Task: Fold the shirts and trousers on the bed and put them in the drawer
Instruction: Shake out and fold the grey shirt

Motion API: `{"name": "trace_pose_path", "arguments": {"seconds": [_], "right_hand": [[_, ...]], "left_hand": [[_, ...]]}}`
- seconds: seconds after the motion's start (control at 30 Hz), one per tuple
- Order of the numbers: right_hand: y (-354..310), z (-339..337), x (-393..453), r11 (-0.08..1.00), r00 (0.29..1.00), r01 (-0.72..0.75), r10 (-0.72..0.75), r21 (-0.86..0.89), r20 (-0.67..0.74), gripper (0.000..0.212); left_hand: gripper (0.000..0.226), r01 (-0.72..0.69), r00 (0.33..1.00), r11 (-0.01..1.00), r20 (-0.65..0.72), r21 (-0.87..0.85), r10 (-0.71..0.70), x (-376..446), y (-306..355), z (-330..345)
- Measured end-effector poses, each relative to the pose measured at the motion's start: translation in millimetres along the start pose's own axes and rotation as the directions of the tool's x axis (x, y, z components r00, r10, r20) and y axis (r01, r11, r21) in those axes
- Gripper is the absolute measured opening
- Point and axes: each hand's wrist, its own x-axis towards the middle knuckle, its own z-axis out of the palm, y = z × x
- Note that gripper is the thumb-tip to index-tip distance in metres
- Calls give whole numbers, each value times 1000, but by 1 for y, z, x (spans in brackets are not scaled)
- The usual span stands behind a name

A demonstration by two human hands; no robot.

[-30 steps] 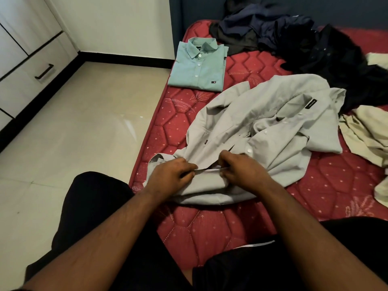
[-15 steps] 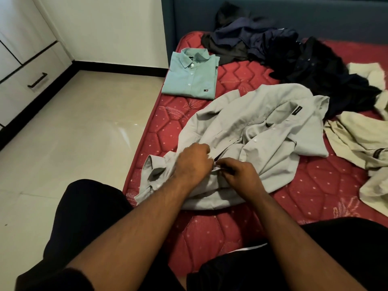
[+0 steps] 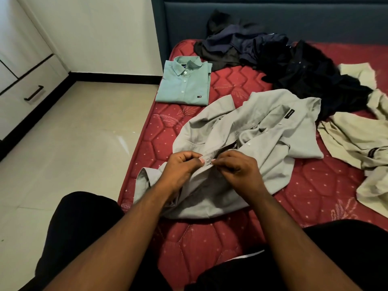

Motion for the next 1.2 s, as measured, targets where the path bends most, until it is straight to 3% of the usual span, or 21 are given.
{"name": "trace_pose_path", "arguments": {"seconds": [0.47, 0.67, 0.73, 0.8, 0.87, 0.97, 1.2], "right_hand": [[-5, 9, -9, 998, 999, -32, 32, 47, -7, 8], [-4, 2, -4, 984, 984, -148, 137, 96, 113, 11], [-4, 1, -2, 961, 967, -233, 212, 149, 144, 24], [-1, 1, -1, 957, 958, -247, 217, 152, 188, 35], [2, 3, 1, 977, 966, -189, 166, 101, 196, 24], [1, 4, 1, 974, 964, -213, 196, 77, 179, 14], [1, 9, -5, 959, 964, -262, 255, 110, 77, 7]], "left_hand": [[16, -65, 996, 998, 61, -12, 66, -17, -3, 3], [13, -241, 970, 952, 83, 188, 229, -20, -9, -1], [14, -292, 956, 917, 97, 270, 276, -18, -12, -5], [16, -358, 933, 858, 101, 369, 346, -18, -15, -8], [15, -465, 875, 747, 120, 476, 468, -18, -20, -10], [14, -585, 754, 569, 130, 578, 643, -20, -32, -9], [10, -578, 693, 557, -2, 596, 721, -25, -43, 4]]}}
